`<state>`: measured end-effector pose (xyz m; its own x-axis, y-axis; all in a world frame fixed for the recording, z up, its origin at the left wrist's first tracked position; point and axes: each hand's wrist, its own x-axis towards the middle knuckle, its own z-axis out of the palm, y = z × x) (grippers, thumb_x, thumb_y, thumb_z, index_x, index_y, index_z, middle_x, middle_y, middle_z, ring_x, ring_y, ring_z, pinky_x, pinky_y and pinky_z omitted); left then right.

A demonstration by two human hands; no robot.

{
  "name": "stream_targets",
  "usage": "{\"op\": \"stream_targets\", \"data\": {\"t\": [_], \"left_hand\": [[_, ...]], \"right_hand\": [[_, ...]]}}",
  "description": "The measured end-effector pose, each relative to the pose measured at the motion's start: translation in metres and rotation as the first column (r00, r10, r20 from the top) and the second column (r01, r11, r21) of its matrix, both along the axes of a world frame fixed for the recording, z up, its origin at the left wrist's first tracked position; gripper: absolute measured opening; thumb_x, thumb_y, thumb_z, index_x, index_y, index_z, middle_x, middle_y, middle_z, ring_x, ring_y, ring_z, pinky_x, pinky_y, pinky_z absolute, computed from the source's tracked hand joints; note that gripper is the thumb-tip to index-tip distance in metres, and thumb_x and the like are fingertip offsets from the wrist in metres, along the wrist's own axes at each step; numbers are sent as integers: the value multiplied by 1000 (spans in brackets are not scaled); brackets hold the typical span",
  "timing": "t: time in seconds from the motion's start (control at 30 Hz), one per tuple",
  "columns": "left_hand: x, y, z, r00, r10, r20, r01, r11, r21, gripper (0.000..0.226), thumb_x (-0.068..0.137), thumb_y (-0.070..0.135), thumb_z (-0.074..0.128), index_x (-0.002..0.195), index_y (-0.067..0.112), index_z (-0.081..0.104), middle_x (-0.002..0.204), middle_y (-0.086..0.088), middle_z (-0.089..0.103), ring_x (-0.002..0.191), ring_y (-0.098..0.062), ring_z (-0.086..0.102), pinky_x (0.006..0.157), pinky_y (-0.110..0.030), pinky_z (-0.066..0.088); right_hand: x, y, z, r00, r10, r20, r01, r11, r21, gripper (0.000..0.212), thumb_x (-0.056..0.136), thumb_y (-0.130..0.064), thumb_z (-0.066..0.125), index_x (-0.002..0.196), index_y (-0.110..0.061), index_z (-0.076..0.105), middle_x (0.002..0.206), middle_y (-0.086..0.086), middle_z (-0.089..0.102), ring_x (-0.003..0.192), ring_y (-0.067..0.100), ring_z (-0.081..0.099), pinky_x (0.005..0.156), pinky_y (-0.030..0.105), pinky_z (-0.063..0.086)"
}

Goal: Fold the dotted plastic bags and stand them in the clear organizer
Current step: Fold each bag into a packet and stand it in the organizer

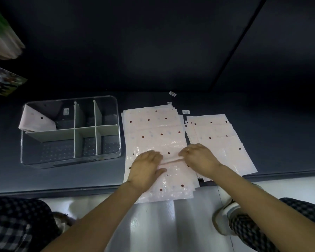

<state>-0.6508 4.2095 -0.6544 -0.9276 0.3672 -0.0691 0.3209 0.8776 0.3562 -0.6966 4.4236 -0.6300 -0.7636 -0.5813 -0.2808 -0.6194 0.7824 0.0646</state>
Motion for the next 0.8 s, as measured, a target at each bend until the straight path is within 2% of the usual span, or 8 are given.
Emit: {"op": "stream_targets", "data": {"t": [0.1,0.17,0.3,0.37,0.47,0.57,0.7,0.8], "left_hand": [[-7,13,23,996,89,-30,-88,995,51,26,95,39,47,103,20,62,105,0,65,102,-22,57,80,-30,37],[-11,13,38,959,277,65,-284,931,228,33,97,32,46,69,17,51,70,-1,58,70,-24,53,58,-31,30],[-18,3,73,727,354,589,-687,373,624,38,96,24,53,61,12,46,56,-1,46,54,-19,40,48,-24,30],[-14,-2,89,609,211,765,-793,133,594,28,96,25,52,80,5,62,75,-8,65,65,-22,59,58,-24,46],[-3,-8,101,531,15,847,-847,-21,531,28,98,27,48,98,7,67,90,-6,74,74,-16,70,62,-25,53],[7,-14,112,521,-26,853,-852,-65,519,27,98,26,49,98,7,68,84,-4,75,70,-13,70,58,-23,53],[18,-25,121,584,46,811,-809,-53,586,15,92,17,59,105,13,66,86,-3,73,77,-15,67,62,-23,52],[24,-35,125,680,151,718,-726,-1,688,44,86,5,65,115,35,54,85,-6,72,80,-15,68,70,-23,53]], "right_hand": [[-12,-3,27,981,-168,96,191,921,-339,23,90,-19,54,110,-22,65,103,-2,64,108,16,52,87,26,39],[-15,-9,48,931,-297,211,364,724,-586,29,86,-23,64,114,-27,62,106,-14,58,109,9,49,86,17,37],[-2,-31,73,685,-377,623,699,99,-708,61,89,-30,63,140,-32,30,128,-9,50,117,7,47,94,22,37],[14,-44,75,616,-282,736,777,67,-625,66,92,-32,57,145,-32,19,125,-3,58,115,13,54,97,30,44],[37,-62,78,615,-179,768,785,40,-619,66,92,-27,59,143,-42,20,91,-9,69,94,7,65,88,23,50],[49,-73,86,678,-155,718,731,36,-682,54,90,-18,62,133,-42,41,63,-14,58,68,4,59,70,13,47],[55,-79,102,712,-198,673,693,46,-720,25,87,-5,64,106,-19,68,85,0,62,77,11,52,81,28,47],[57,-80,113,691,-241,681,704,15,-710,24,84,-3,66,106,-13,69,97,9,65,79,9,56,79,17,48]]}}
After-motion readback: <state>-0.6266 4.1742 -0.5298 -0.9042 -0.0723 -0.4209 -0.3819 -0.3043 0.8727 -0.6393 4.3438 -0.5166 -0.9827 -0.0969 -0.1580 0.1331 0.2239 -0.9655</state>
